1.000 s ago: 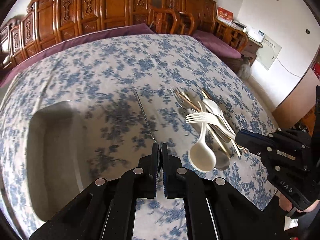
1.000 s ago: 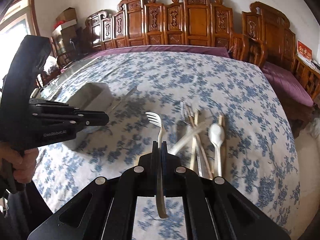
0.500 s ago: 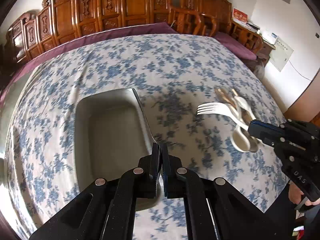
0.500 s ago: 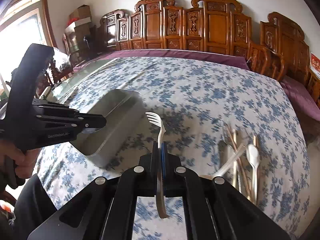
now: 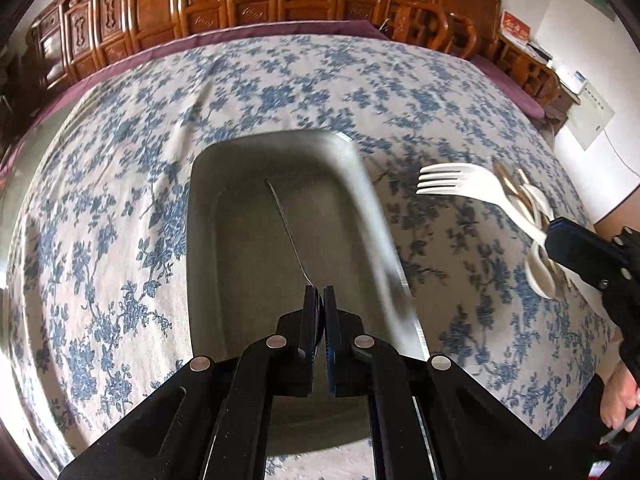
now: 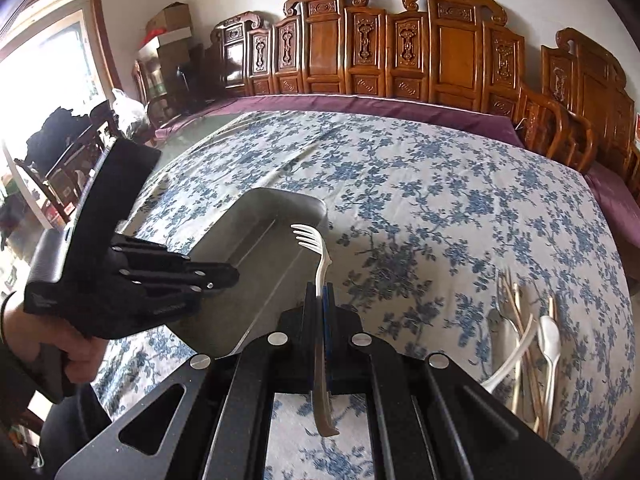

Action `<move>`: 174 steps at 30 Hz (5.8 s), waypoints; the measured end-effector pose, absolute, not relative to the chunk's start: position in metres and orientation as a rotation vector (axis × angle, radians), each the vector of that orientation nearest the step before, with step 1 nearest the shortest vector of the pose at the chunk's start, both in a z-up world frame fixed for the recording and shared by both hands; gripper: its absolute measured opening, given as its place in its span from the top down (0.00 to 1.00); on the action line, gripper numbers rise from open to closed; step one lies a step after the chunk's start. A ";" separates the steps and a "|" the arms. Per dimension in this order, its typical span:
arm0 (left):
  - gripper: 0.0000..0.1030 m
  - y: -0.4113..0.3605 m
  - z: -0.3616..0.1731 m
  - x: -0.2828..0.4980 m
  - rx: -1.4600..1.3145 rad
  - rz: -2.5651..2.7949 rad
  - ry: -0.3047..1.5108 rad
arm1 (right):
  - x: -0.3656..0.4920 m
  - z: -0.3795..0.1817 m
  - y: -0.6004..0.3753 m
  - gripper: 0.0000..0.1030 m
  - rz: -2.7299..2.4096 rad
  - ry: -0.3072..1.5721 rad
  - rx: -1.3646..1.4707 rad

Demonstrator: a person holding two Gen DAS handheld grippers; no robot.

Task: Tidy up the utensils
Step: 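Carry the metal spoon into the grey tray and open the left gripper, then lower the white fork into the grey tray and open the right gripper, then move the left gripper to the pile and grasp the white rice paddle, then lift the white rice paddle with the left gripper while the right gripper grasps a metal spoon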

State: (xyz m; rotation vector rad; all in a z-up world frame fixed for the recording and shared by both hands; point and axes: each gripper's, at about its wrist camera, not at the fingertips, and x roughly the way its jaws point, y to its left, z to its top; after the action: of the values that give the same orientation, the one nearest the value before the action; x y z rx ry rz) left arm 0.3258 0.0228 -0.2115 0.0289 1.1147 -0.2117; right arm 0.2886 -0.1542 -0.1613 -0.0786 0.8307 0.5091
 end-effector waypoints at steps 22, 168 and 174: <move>0.89 0.098 -0.184 0.308 0.009 -0.126 1.036 | 0.332 -0.189 -0.067 0.96 0.526 0.918 -0.022; 0.98 -0.089 -0.199 0.252 -0.063 -0.318 1.002 | 0.261 -0.257 -0.309 0.91 0.211 0.972 -0.003; 0.98 -0.086 -0.197 0.251 -0.059 -0.305 1.000 | 0.258 -0.246 -0.304 0.97 0.243 0.927 -0.002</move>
State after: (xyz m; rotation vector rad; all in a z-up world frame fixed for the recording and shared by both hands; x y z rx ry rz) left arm 0.2514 -0.0861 -0.1974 -0.0590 0.9996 -0.3049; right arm 0.2578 -0.3035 -0.2455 -0.0020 0.9269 0.2429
